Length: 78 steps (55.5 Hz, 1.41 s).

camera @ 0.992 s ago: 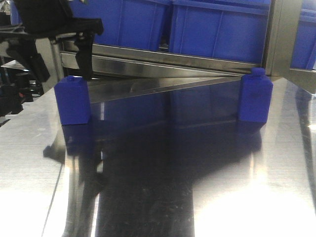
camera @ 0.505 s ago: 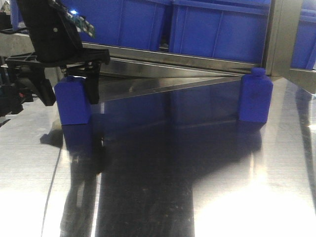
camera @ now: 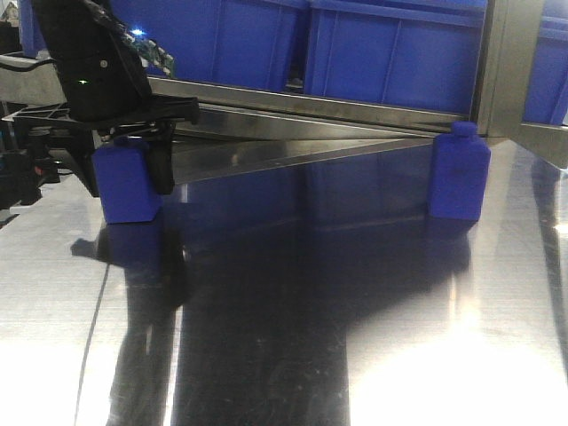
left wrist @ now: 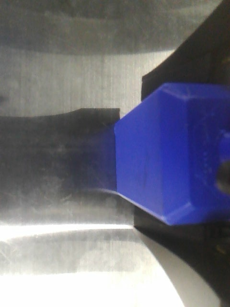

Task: Pick and sort blue part to right shelf
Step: 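Lower the left gripper onto the nearer blue bottle and close it, then lift the blue bottle off the table with the left gripper, then move the right gripper over the remaining blue bottle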

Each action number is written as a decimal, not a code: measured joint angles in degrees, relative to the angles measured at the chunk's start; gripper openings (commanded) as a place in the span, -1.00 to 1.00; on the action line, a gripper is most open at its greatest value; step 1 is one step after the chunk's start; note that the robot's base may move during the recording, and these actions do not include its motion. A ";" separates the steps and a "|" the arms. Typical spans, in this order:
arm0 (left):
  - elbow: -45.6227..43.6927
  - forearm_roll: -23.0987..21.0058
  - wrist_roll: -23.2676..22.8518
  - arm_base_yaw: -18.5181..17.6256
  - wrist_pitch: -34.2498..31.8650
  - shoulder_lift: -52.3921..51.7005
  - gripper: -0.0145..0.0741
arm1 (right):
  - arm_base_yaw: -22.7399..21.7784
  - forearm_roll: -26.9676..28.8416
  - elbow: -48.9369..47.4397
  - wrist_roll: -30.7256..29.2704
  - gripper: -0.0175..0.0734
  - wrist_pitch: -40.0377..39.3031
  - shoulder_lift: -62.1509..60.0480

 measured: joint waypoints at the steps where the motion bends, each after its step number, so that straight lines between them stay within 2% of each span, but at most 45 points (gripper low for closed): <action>1: 0.00 0.00 0.00 0.00 0.00 0.00 -0.01 | 0.00 0.00 0.00 0.00 -0.45 0.00 0.00; 9: -0.18 0.00 0.13 0.00 0.67 0.00 -0.01 | 0.00 0.00 0.00 0.00 -0.45 0.00 0.00; 23: -2.26 0.76 4.90 -1.01 5.09 -3.16 -0.01 | 0.00 0.00 0.00 0.00 -0.45 0.00 0.00; 30: -2.15 4.97 5.36 -2.91 4.69 -8.87 -0.02 | 0.00 0.00 0.00 0.00 -0.45 0.00 0.00; 38: 0.90 11.35 5.70 -5.57 1.37 -17.99 -0.02 | 0.00 0.00 0.00 0.00 -0.45 0.00 0.00; 45: 7.08 13.99 5.82 -6.02 -3.20 -26.57 -0.02 | 0.00 0.00 0.00 0.00 -0.45 0.00 0.00; 63: 33.27 20.97 5.82 -6.02 -19.68 -55.44 -0.02 | 0.00 0.00 0.00 0.00 -0.45 0.00 0.00; 71: 43.98 21.97 5.62 -6.02 -26.45 -67.05 -0.02 | 0.00 1.89 0.00 0.00 -0.45 0.00 0.00; 78: 52.22 22.06 5.08 -6.02 -29.51 -76.90 -0.02 | 0.00 4.43 -0.24 0.00 -0.45 0.24 0.00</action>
